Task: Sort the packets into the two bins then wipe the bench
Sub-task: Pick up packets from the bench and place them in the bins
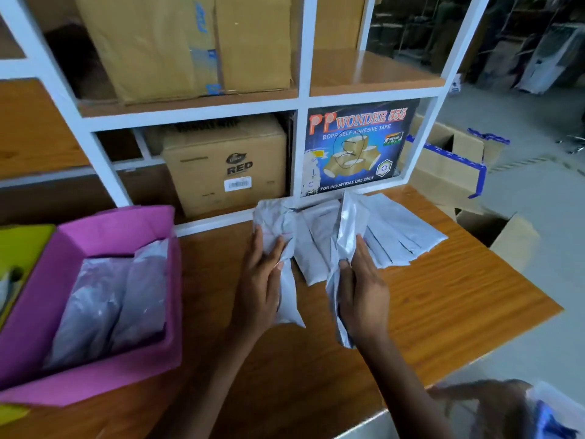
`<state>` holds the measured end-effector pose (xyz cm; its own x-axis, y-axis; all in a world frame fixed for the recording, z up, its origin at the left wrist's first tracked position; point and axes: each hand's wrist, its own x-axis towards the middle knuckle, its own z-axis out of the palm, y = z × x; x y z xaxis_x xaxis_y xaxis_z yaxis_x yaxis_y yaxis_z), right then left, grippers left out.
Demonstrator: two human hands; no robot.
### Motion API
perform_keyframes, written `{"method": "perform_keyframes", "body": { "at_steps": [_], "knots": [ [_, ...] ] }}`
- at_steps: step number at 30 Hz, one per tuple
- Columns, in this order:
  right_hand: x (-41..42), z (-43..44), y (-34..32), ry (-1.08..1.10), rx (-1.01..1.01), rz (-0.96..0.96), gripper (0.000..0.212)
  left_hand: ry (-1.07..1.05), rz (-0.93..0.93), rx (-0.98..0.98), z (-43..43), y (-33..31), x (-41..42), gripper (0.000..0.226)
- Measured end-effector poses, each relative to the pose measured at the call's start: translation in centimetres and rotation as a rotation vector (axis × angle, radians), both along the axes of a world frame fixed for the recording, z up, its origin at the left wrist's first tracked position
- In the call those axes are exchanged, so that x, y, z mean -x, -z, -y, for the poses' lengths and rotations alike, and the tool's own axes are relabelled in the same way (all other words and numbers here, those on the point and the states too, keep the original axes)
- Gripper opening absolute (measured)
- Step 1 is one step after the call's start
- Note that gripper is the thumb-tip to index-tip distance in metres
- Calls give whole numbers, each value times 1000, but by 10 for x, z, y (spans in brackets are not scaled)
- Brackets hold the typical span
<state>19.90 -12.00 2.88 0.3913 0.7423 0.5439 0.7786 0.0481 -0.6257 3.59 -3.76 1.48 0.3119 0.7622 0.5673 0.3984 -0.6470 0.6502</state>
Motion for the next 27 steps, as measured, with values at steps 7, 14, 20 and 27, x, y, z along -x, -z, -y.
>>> {"method": "perform_keyframes", "body": {
  "at_steps": [7, 14, 20, 27],
  "knots": [
    [95, 65, -1, -73, -6, -66, 50, -121, 131, 37, 83, -8, 108, 41],
    [186, 103, -10, -147, -13, -147, 48, -226, 128, 90, 135, -19, 229, 40],
    [264, 93, -26, -258, -50, -142, 41, -352, 63, -17, 149, -42, 319, 44],
    [367, 36, -44, -473, -31, -111, 43, -464, -34, -70, 111, -67, 427, 41]
  ]
}}
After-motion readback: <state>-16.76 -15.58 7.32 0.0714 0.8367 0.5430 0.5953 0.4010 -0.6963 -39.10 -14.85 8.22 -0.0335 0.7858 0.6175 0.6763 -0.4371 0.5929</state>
